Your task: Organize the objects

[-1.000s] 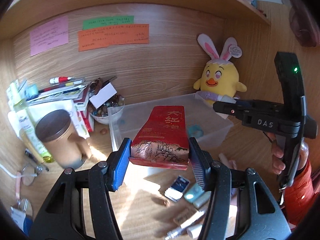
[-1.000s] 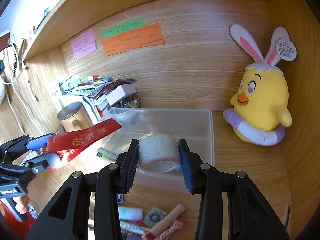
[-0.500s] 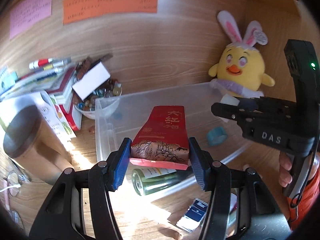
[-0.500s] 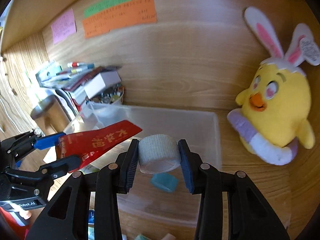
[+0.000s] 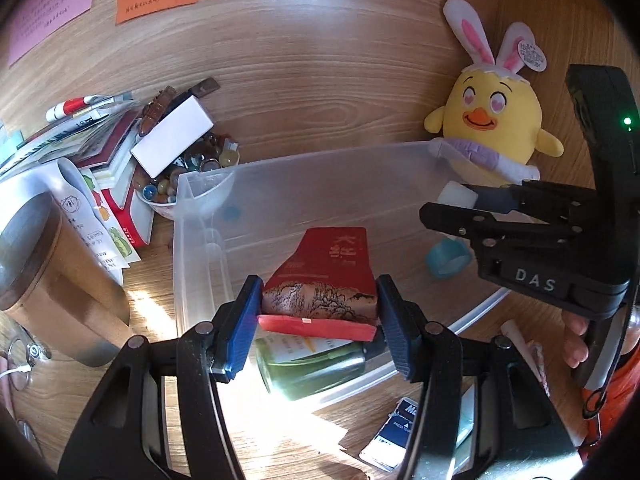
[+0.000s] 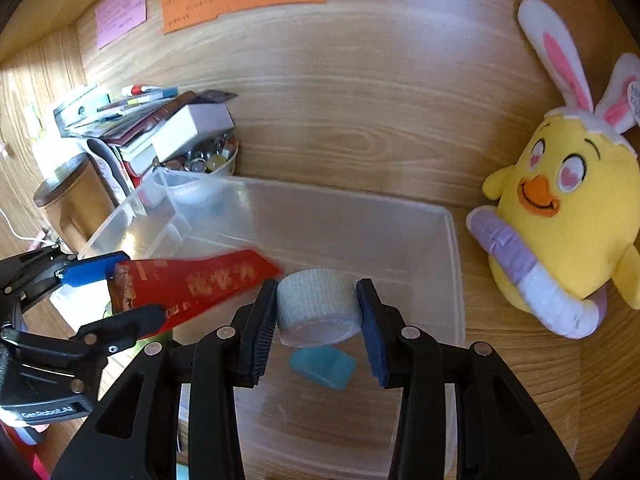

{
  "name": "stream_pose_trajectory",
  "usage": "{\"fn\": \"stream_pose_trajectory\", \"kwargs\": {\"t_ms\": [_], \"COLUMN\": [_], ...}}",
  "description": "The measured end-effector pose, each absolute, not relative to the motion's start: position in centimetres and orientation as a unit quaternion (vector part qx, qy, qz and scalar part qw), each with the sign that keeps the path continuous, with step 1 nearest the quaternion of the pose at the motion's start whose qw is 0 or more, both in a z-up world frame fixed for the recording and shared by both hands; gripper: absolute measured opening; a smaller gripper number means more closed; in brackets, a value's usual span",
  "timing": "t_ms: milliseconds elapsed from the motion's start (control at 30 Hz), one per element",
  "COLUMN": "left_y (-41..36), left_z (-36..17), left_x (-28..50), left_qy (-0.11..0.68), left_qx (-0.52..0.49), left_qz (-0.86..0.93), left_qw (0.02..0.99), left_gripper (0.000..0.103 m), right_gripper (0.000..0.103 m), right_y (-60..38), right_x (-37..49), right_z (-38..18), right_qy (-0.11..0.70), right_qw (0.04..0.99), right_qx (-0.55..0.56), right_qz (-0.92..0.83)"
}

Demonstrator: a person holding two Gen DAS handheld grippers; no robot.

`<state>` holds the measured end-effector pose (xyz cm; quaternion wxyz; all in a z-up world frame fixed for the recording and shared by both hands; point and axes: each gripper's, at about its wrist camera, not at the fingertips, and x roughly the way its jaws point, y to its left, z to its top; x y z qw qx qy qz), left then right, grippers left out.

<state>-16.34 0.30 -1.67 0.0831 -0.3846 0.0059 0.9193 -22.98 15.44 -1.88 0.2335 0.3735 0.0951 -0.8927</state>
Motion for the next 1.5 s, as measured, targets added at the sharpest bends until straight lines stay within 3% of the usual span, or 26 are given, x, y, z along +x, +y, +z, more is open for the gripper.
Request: {"fn": "stream_pose_trajectory", "kwargs": {"t_ms": [200, 267, 333, 433, 667, 933, 1100, 1500], "left_y": [0.4, 0.3, 0.0, -0.3, -0.7, -1.2, -1.2, -0.6], "left_z": [-1.4, -1.0, -0.5, 0.1, 1.6, 3.4, 3.4, 0.3], "left_x": [-16.1, -15.9, -15.6, -15.2, -13.7, -11.2, -9.6, -6.5], "left_qy": [0.009, 0.014, 0.012, 0.007, 0.003, 0.003, 0.005, 0.021], "left_qx": [-0.380, -0.372, -0.363, -0.355, -0.342, -0.325, -0.325, -0.365], "left_qz": [0.921, 0.925, 0.929, 0.932, 0.937, 0.944, 0.944, 0.928], "left_qw": [0.081, 0.076, 0.075, 0.077, 0.069, 0.059, 0.062, 0.075], "left_gripper": [0.061, 0.067, 0.072, 0.076, 0.096, 0.098, 0.100, 0.100], "right_gripper": [0.037, 0.042, 0.056, 0.068, 0.075, 0.076, 0.083, 0.088], "right_y": [15.0, 14.8, 14.7, 14.8, 15.0, 16.1, 18.0, 21.4], "right_x": [-22.8, -22.7, -22.6, -22.2, -21.6, -20.6, -18.7, -13.1], "right_z": [-2.0, -2.2, -2.1, -1.9, -1.3, 0.9, 2.5, 3.5], "right_qy": [0.102, 0.105, 0.107, 0.108, 0.111, 0.095, 0.081, 0.055], "right_qw": [0.240, 0.242, 0.242, 0.246, 0.249, 0.253, 0.245, 0.238], "right_qx": [0.377, 0.379, 0.377, 0.368, 0.360, 0.339, 0.317, 0.293], "right_qz": [-0.889, -0.887, -0.888, -0.890, -0.892, -0.901, -0.912, -0.925]}}
